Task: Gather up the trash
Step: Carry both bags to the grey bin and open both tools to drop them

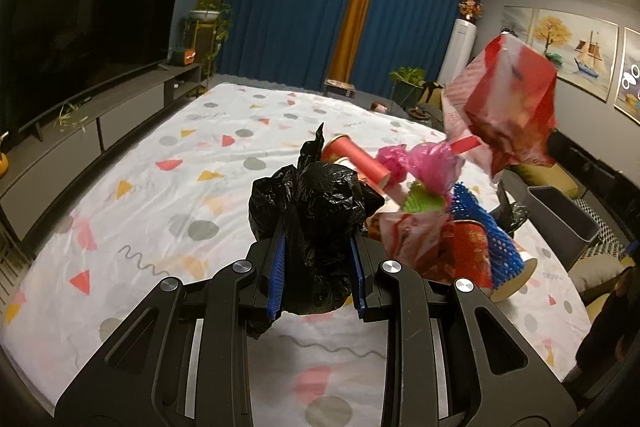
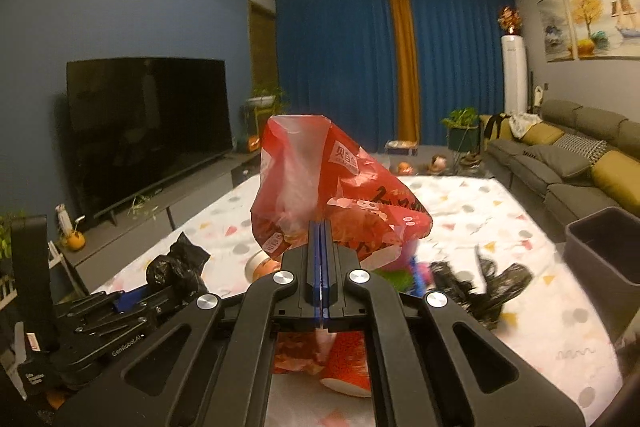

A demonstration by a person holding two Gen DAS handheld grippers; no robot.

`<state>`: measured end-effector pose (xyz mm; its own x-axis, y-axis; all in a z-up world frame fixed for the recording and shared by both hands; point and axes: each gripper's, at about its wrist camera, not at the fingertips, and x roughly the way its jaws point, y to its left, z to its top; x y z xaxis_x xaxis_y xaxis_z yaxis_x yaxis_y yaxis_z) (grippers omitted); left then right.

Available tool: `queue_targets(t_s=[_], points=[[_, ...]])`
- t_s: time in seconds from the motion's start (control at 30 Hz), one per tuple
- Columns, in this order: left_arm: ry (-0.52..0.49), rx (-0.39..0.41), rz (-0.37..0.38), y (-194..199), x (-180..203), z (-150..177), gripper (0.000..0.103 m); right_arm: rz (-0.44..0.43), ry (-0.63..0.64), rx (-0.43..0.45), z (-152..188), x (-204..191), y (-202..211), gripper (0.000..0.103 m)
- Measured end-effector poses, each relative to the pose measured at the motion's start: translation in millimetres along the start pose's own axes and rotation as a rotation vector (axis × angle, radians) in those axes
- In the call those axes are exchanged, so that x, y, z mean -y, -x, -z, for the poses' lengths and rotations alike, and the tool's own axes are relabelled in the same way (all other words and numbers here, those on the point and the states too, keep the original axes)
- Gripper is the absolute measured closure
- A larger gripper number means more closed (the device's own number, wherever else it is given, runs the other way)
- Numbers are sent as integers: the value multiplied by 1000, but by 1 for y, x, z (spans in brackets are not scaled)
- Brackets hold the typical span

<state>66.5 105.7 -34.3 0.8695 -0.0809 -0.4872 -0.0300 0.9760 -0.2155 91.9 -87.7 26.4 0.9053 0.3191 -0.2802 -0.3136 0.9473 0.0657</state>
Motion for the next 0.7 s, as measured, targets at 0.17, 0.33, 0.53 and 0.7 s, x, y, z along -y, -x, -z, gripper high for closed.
queue_targets(t_s=[0.17, 0.33, 0.53, 0.7], points=[[-36, 20, 33, 4, 24, -7, 77, 46, -6, 43, -5, 18, 22, 102], [-90, 31, 86, 4, 61, -11, 77, 107, -31, 75, -6, 50, 43, 102], [-146, 33, 171, 1, 112, -13, 77, 195, -67, 98, -2, 93, 65, 102], [-207, 33, 249, -9, 170, -14, 77, 283, -113, 101, 6, 139, 82, 102]])
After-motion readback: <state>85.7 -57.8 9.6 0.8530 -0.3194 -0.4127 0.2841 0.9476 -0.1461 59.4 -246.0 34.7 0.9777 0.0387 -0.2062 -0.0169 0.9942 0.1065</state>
